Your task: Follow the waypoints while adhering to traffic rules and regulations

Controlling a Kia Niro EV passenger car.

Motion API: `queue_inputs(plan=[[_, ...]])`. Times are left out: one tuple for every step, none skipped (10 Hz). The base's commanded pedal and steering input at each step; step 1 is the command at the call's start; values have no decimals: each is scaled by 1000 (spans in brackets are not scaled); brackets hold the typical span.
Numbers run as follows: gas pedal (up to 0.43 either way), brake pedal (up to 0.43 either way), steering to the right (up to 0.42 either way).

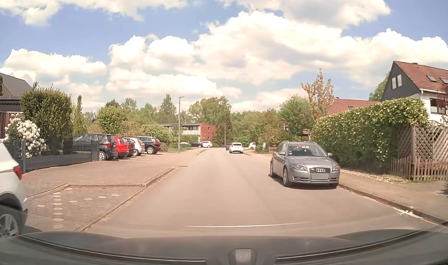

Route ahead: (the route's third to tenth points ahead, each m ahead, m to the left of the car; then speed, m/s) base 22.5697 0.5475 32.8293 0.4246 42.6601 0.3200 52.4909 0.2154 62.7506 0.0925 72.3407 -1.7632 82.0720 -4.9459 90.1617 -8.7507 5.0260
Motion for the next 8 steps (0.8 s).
queue_inputs(plan=[[67, 0, -11], [67, 0, -9], [67, 0, -8], [67, 0, -8], [67, 0, -8], [39, 0, -8], [28, 0, -8], [20, 0, -8]])
